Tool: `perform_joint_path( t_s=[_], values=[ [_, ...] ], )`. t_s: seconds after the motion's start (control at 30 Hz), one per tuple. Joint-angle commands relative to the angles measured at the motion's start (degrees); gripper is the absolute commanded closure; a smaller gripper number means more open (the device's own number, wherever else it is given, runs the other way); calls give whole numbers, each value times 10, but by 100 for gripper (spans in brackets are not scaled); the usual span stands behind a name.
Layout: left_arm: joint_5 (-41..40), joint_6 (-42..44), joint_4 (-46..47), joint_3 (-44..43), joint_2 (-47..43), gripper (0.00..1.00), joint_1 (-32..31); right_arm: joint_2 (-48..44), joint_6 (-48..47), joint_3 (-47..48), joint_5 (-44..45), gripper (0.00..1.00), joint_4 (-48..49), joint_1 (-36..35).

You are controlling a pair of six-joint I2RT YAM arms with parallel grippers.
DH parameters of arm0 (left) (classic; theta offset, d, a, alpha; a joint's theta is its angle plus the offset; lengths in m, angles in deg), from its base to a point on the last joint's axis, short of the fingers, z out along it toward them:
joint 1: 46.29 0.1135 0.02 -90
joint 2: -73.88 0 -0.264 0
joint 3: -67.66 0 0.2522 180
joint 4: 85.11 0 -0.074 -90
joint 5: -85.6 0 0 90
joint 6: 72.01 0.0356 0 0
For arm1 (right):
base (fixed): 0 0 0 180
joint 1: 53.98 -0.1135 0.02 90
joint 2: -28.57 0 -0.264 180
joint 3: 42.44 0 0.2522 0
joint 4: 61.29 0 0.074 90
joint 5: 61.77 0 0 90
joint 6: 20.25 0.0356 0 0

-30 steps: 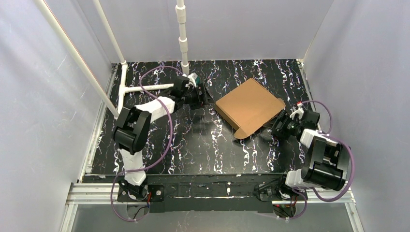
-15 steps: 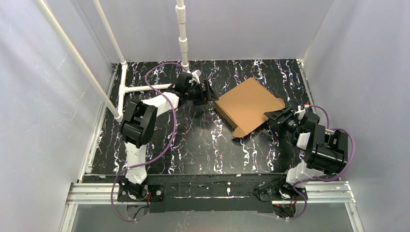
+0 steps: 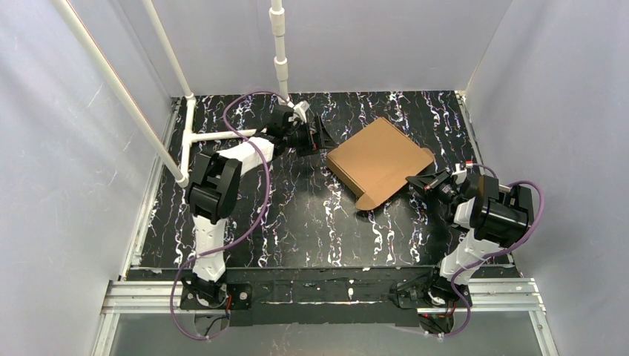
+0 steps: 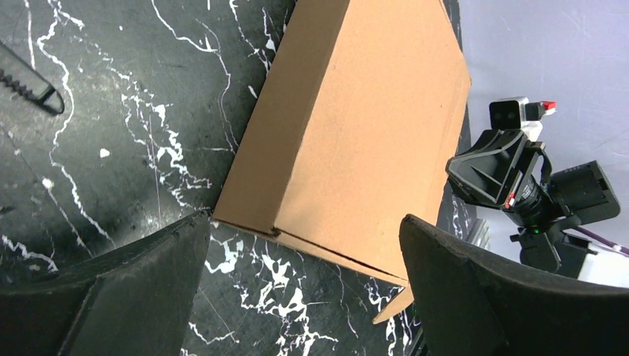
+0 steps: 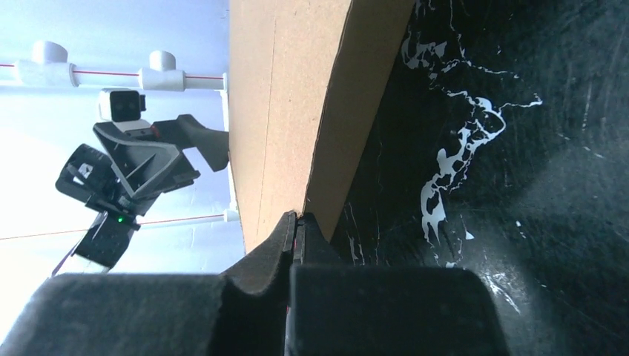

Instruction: Fold the paper box

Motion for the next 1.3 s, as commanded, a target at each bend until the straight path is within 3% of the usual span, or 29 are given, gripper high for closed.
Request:
perform_joint_path(
  t_s=[0.0,0.2,0.43,0.53,1.03,1.27],
  values=[
    [63,-5,-4,-42,30,2,9,-1,-25,3,2,99,17,25],
    [69,-3,-5,-56,50,2,9,-8,-58,-1,-1,99,-19,62],
    [77,-9,-5,-72,71,2,-4,-4,-224,55,5,99,-245,76],
    [78,-10,-5,-83,77,2,-13,4,-257,71,4,99,-290,77],
    [108,-20,17,-98,91,2,-40,15,-273,85,-15,99,-313,76],
    [96,-138,133,-23,59,2,-30,20,-263,86,-21,99,-303,76]
  ],
)
